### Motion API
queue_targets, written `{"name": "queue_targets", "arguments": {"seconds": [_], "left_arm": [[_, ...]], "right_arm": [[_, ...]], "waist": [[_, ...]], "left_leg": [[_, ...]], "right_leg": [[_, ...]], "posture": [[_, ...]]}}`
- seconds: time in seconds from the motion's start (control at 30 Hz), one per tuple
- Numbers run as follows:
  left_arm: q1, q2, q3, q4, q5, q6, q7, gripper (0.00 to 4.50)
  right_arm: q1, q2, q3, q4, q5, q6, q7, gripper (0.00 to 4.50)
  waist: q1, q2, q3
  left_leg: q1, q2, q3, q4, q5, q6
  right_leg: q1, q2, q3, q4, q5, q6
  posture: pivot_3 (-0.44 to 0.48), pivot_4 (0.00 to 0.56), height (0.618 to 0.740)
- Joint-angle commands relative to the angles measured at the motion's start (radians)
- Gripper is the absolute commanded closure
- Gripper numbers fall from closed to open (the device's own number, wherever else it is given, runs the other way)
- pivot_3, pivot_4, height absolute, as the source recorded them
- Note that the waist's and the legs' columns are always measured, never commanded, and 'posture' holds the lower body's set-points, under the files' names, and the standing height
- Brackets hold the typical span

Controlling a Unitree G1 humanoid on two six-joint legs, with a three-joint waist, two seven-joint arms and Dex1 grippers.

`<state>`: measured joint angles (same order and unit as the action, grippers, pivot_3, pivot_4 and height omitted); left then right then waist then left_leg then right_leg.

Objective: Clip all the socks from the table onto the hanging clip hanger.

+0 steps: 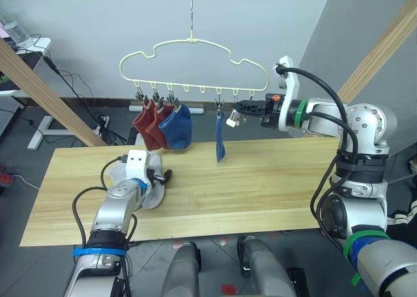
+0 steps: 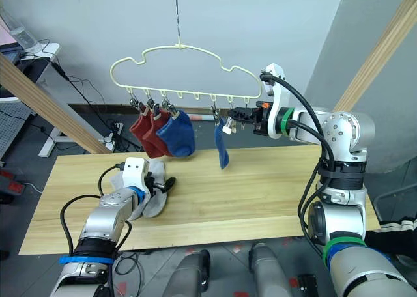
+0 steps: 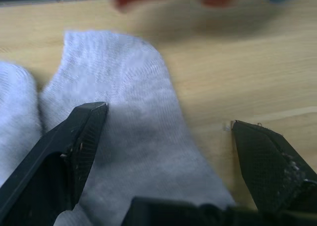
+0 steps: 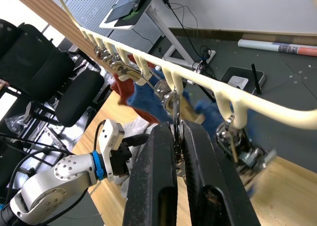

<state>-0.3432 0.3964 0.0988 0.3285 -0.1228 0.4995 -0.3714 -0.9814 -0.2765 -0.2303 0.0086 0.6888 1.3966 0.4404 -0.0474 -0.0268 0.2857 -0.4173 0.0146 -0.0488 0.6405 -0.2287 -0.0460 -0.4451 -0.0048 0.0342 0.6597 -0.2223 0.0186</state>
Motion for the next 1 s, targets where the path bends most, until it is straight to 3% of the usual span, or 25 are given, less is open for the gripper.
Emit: {"name": "queue_targets", "arguments": {"seconds": [0.03,0.1,0.13,0.87,1.0], "left_arm": [[0.019,-0.017,0.031,0.007,-0.059,0.110,-0.023,0.60],[0.019,-0.011,0.027,0.000,-0.056,0.117,-0.033,1.11],[0.019,-0.006,0.022,-0.001,-0.054,0.116,-0.037,1.14],[0.031,0.024,-0.071,-0.041,0.012,0.003,-0.088,1.14],[0.044,0.038,-0.110,-0.035,0.052,-0.047,-0.102,1.35]], "right_arm": [[-0.008,-0.005,0.000,-0.009,0.012,-0.001,-0.003,4.50],[-0.008,-0.004,0.000,-0.009,0.013,-0.002,-0.007,4.50],[-0.007,-0.003,0.000,-0.008,0.014,-0.002,-0.008,4.50],[-0.005,-0.008,0.004,0.004,0.010,-0.026,-0.018,4.50],[-0.006,-0.009,0.007,0.008,0.013,-0.031,-0.017,4.50]], "waist": [[0.000,0.000,0.000],[0.000,0.000,0.000],[0.000,0.000,0.000],[0.002,0.000,0.000],[0.002,0.000,0.000]], "left_leg": [[0.000,0.000,0.000,0.000,0.000,0.000],[0.000,-0.001,0.000,0.001,0.000,0.000],[0.001,-0.001,0.000,0.001,0.000,0.000],[0.000,0.000,0.000,0.002,0.000,0.000],[0.000,0.000,0.000,0.002,0.000,0.000]], "right_leg": [[0.000,0.000,0.000,0.000,0.000,0.000],[0.000,0.000,0.000,0.001,0.000,0.000],[0.000,0.000,0.000,0.001,0.000,0.000],[0.000,0.000,0.000,0.002,0.000,0.000],[0.000,0.000,0.001,0.002,0.000,0.000]], "posture": [[-0.008,0.281,0.740],[-0.007,0.280,0.740],[-0.007,0.278,0.740],[-0.006,0.271,0.740],[-0.005,0.272,0.740]]}}
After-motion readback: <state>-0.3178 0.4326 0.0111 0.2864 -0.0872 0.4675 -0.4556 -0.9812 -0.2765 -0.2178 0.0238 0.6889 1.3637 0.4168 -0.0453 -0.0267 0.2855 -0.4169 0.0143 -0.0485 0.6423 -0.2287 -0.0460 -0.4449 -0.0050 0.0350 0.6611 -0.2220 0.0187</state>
